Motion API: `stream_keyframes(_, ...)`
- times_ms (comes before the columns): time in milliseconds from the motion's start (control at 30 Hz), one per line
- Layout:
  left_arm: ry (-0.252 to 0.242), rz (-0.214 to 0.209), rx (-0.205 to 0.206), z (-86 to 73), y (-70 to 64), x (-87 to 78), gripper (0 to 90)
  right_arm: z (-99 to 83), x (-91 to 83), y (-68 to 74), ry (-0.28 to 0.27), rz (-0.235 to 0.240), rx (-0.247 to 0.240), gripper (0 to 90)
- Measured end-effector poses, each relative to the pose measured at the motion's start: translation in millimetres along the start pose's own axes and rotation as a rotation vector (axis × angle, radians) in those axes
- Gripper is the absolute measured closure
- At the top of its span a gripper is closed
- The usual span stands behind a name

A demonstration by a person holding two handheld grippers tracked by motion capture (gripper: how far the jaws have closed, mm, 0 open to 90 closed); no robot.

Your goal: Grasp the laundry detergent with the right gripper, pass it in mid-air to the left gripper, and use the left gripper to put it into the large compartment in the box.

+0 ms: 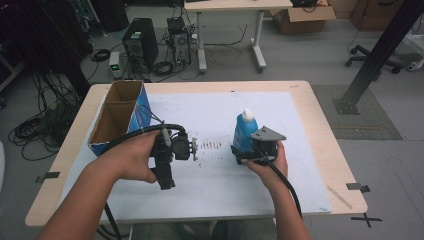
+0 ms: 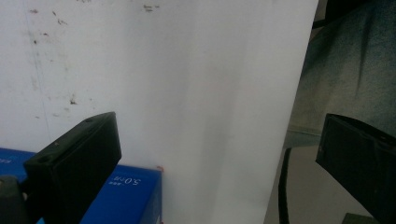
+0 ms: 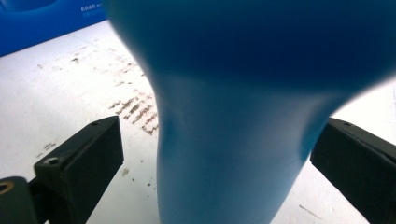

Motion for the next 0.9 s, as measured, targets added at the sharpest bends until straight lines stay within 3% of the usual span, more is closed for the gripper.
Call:
stream_keyframes(600, 0.002, 0.008, 0.001, 0.4, 0.5, -2.1, 0.2, -4.7, 2.6, 5.3, -0.002, 0.002, 0.012, 16.5)
stream_keyframes(900, -0.001, 0.011, 0.000, -0.7, 0.0, -3.0, 0.2, -6.5, 3.4, 4.7, -0.002, -0.020, 0.021, 23.2)
Point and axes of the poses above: each handheld gripper's, and its own axes: x roughly forward along the jaws, z roughly out of its top, y roughly to its left, the point moved 7 cm from there along x, roughly forward along the jaws, and after that the axes turned 5 degrees about -z, right-handed, at the moved point
